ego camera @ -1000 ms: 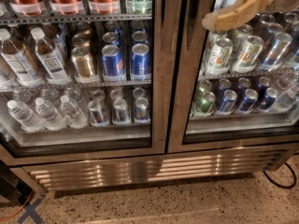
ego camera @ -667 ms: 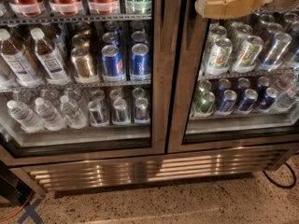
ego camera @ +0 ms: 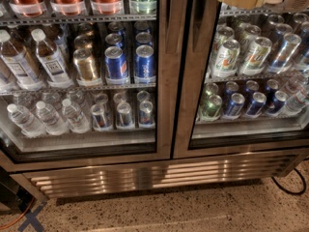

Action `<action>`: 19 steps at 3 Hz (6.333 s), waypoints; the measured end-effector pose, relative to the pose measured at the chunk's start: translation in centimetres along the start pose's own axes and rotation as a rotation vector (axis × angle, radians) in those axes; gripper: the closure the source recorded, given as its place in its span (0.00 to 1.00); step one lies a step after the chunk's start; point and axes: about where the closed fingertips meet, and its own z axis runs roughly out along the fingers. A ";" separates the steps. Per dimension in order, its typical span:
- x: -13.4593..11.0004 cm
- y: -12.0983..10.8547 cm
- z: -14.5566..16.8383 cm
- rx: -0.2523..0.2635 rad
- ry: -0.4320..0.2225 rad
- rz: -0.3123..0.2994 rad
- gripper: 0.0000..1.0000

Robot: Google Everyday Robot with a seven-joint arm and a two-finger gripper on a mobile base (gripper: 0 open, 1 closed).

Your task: Open right fridge door

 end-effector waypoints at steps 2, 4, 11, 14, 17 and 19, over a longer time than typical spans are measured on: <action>0.2 -0.4 -0.1 0.000 0.000 0.000 1.00; 0.6 -1.5 -0.5 0.000 0.000 0.000 1.00; 0.7 -2.7 -0.6 0.011 0.015 -0.008 1.00; 0.7 -2.7 -0.6 0.028 0.038 -0.016 1.00; 0.5 -2.9 -0.7 0.051 0.071 -0.044 1.00; 0.5 -3.1 -0.7 0.056 0.080 -0.046 1.00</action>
Offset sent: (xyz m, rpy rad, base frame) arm -0.1104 0.0017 0.0054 -0.0575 0.0651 -0.1361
